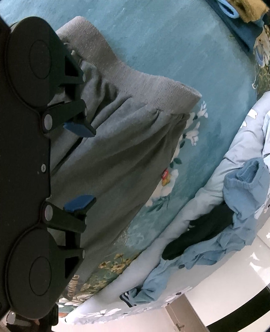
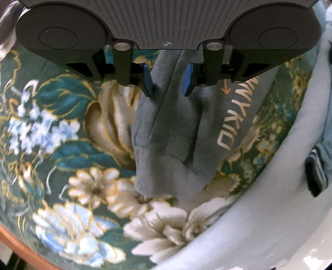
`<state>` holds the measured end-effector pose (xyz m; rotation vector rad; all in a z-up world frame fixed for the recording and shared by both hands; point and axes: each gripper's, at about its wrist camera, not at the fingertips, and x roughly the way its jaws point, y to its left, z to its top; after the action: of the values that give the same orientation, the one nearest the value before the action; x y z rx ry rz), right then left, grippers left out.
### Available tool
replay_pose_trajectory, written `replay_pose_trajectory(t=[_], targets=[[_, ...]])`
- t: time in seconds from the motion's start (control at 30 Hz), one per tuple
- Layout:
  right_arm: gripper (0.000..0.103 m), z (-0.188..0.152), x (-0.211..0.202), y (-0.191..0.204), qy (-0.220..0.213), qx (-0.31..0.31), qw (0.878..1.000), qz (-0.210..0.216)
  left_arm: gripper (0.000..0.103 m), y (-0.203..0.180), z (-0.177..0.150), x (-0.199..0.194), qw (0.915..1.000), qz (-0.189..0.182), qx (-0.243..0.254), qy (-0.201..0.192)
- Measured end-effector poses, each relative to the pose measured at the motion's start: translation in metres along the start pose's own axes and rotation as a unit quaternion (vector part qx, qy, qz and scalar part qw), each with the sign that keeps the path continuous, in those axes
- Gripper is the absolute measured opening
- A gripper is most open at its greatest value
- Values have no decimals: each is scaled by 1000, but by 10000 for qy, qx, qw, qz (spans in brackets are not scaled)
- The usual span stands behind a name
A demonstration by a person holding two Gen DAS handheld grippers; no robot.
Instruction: Fold clothes
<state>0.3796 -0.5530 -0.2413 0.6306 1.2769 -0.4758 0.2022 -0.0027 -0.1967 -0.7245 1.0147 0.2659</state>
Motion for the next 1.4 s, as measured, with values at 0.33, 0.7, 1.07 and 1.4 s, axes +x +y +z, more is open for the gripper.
replay_pose_trajectory(t=[0.33, 0.7, 1.07, 1.4], targets=[[3, 0, -7, -8, -370, 128, 9988, 298, 62, 5, -1, 4, 9999, 45, -117, 95], [2, -12, -5, -45, -350, 203, 9992, -29, 63, -2, 1, 13, 9998, -36, -22, 199], [6, -10, -13, -52, -343, 47, 9990, 279, 64, -11, 1, 18, 9996, -75, 74, 244], [22, 33, -14, -52, -749, -99, 9968, 252, 64, -22, -6, 23, 9994, -52, 148, 320]])
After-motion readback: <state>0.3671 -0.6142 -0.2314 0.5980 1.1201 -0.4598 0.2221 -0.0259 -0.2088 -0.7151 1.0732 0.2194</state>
